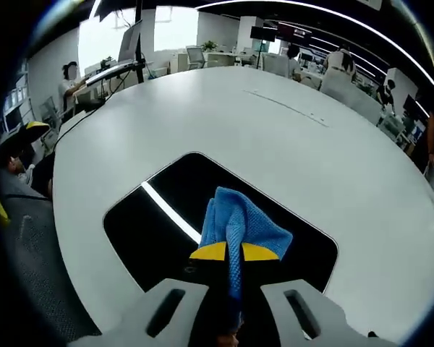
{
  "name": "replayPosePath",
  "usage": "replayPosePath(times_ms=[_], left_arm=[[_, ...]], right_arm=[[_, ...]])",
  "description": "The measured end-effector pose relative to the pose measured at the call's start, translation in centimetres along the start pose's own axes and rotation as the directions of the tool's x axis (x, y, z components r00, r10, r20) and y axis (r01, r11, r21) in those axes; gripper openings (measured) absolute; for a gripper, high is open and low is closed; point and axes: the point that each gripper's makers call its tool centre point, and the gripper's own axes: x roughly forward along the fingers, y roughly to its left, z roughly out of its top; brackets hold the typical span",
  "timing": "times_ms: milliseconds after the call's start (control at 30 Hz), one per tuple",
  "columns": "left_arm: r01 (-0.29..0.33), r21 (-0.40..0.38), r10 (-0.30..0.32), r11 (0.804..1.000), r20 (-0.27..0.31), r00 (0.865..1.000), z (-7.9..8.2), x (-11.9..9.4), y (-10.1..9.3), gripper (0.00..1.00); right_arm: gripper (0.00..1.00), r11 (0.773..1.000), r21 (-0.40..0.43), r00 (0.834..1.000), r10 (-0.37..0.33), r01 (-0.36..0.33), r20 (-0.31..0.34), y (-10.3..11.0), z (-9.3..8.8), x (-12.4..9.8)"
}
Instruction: Wipe the mirror surface with the cleaning cloth until all visible marks leave the cleaned area.
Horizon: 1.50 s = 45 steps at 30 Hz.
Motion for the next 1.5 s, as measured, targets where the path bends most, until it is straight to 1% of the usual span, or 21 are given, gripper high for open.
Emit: replayPosePath(times_ms=[267,600,767,967,1167,1300,1367,1500], left_arm=[[-0.001,0.0,0.001,1.0,0.003,1.0,0.0,0.0,0.0,0.88],[-0.001,-0.001,0.001,1.0,0.005,1.0,0.1,0.0,0.0,0.88],[0.0,-0.001,0.0,1.0,0.005,1.0,0.1,0.0,0.0,0.88],[0.001,-0.001,-0.001,1.0,0.005,1.0,0.1,0.0,0.0,0.88],[0.001,-0.001,-0.001,1.0,0.005,1.0,0.1,0.0,0.0,0.88],[0.001,-0.001,-0.001,1.0,0.005,1.0,0.1,0.0,0.0,0.88],[0.001,-0.001,-0.001,1.0,0.006,1.0,0.1,0.0,0.0,0.88],[0.002,-0.001,-0.002,1.0,0.007,1.0,0.1,0.0,0.0,0.87]], right_arm=[[0.0,0.999,0.046,1.0,-0.015,0.015,-0.003,-2.0,-1.2,-0.5],[0.0,0.996,0.076,0.999,-0.039,0.039,-0.004,-3.5,-2.1,-0.9],[0.0,0.994,0.099,0.999,-0.043,0.044,-0.012,-4.5,-2.7,-1.2],[0.0,0.992,0.112,0.998,-0.054,0.055,-0.015,-5.1,-3.4,-1.8],[0.0,0.988,0.144,0.999,-0.054,0.054,-0.002,-5.5,-3.9,-2.4],[0.0,0.987,0.149,0.998,-0.058,0.059,-0.007,-6.0,-4.2,-2.6],[0.0,0.984,0.171,0.998,-0.059,0.059,-0.003,-6.2,-4.3,-2.6],[0.0,0.982,0.178,0.998,-0.067,0.066,-0.001,-6.6,-4.6,-2.7]])
